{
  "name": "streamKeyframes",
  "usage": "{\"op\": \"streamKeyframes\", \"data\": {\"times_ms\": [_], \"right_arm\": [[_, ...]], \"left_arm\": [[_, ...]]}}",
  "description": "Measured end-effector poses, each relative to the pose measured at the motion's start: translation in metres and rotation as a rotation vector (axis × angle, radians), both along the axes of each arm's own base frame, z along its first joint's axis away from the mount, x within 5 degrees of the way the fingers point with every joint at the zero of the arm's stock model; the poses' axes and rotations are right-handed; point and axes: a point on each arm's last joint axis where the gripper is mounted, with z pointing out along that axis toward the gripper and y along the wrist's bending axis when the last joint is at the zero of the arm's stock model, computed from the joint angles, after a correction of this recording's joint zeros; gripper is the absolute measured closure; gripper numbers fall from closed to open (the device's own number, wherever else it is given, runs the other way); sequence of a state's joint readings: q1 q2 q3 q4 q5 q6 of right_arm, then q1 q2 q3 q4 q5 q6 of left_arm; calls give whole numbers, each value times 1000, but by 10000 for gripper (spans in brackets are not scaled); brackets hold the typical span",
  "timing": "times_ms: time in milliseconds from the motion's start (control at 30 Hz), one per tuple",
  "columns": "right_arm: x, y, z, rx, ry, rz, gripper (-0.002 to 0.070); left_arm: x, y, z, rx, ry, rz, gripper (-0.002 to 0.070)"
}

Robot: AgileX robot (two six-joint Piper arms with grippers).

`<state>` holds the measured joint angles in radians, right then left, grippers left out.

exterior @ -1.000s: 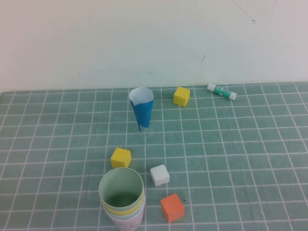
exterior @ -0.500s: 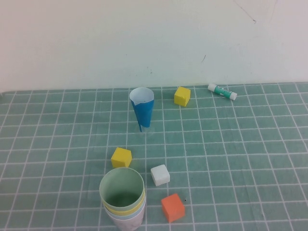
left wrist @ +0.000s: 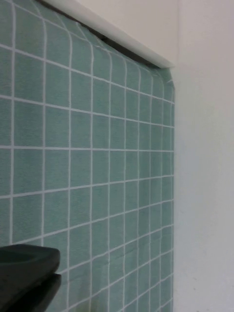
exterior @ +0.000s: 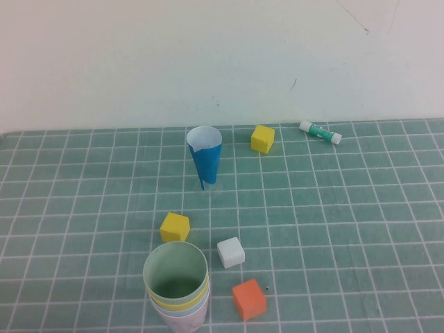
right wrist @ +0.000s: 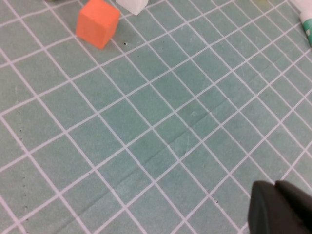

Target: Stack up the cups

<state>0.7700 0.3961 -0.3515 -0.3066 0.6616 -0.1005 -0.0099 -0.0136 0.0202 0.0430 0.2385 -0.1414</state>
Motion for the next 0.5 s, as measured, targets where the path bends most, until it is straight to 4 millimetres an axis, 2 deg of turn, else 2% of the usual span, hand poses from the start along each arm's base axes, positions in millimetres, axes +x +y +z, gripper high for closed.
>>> {"op": "streamKeyframes", "data": {"times_ms": [200, 500], "right_arm": [[0, 0, 0, 0, 0, 0, 678], [0, 0, 0, 0, 0, 0, 678]], "left_arm": [[-1, 0, -6, -51, 61, 17, 676], [-1, -1, -5, 5, 66, -20, 676]]}}
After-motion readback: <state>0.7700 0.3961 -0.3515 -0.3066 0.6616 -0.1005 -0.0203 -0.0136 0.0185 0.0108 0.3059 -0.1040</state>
